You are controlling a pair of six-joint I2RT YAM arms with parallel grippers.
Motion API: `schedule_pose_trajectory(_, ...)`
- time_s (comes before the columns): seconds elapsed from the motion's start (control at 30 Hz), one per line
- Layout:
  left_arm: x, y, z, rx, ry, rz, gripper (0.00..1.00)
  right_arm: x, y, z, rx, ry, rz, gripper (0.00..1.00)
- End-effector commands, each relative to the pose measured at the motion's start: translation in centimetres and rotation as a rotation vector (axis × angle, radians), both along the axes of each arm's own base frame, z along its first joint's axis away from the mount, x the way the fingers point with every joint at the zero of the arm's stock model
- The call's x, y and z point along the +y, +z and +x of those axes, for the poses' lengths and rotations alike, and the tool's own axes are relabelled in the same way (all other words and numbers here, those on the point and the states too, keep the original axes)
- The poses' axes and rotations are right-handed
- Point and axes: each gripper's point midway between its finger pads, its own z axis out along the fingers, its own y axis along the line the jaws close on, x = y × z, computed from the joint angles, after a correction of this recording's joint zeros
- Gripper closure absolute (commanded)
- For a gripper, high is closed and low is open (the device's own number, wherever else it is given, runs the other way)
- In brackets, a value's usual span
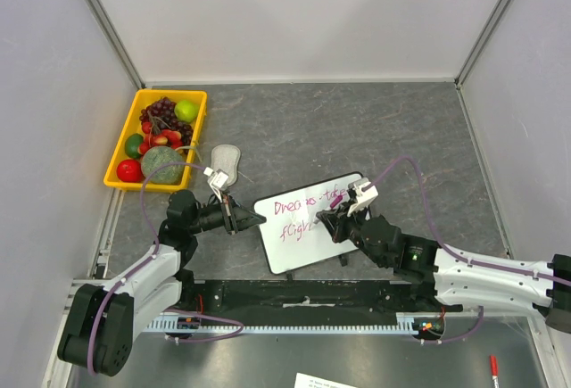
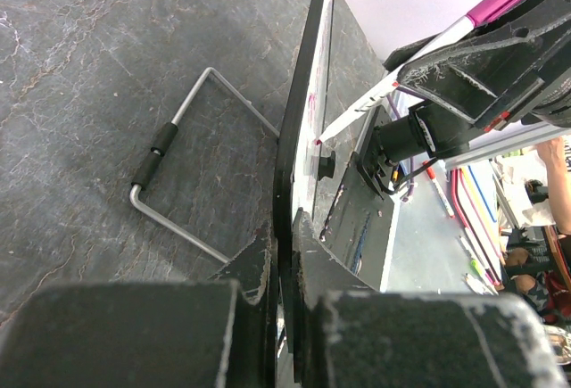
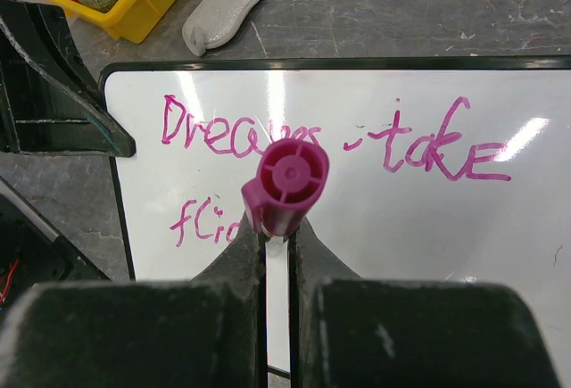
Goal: Write a sentence on the whiteboard
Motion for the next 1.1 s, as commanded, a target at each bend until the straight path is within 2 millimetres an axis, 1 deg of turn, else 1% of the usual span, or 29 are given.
schedule_pose_trajectory(0.0, 0.1, 0.1, 0.5, -0.093, 0.003, 0.026, 0.98, -0.7, -0.5, 0.0, 0.004, -0.013, -0.016, 1.0)
schedule_pose_trajectory(0.07, 0.1, 0.1, 0.5, -0.095, 0.002, 0.027, 0.98, -0.6, 0.6, 0.1, -0.01, -0.016, 0.003, 1.0)
schedule_pose_trajectory(0.2, 0.1, 0.2, 0.5, -0.096, 0.003, 0.026, 0.98, -0.1, 3.3, 0.2, -0.043, -0.004, 0.059, 1.0)
schedule_pose_trajectory(0.3, 0.1, 0.1, 0.5, -0.093, 0.003, 0.026, 0.98, 0.0, 4.9, 0.3, -0.064, -0.004, 0.085, 1.0)
schedule_pose_trajectory(0.43, 0.1, 0.1, 0.5, -0.095, 0.003, 0.026, 0.98, -0.3, 5.6, 0.8, -0.081, -0.032, 0.089, 1.0)
schedule_pose_trajectory(0.53, 0.1, 0.1, 0.5, -0.092, 0.003, 0.027, 0.98, -0.3, 5.4, 1.0, -0.083, -0.042, 0.077, 1.0)
schedule_pose_trajectory(0.73, 0.1, 0.1, 0.5, -0.095, 0.001, 0.026, 0.98, 0.0, 3.7, 1.2, -0.067, -0.052, 0.051, 1.0)
schedule_pose_trajectory(0.93, 0.1, 0.2, 0.5, -0.098, 0.003, 0.025, 0.98, -1.1, 2.3, 1.7, -0.064, -0.106, 0.034, 1.0)
schedule_pose_trajectory(1.07, 0.1, 0.1, 0.5, -0.095, 0.003, 0.026, 0.98, -1.3, 1.7, 1.7, -0.06, -0.108, 0.014, 1.0)
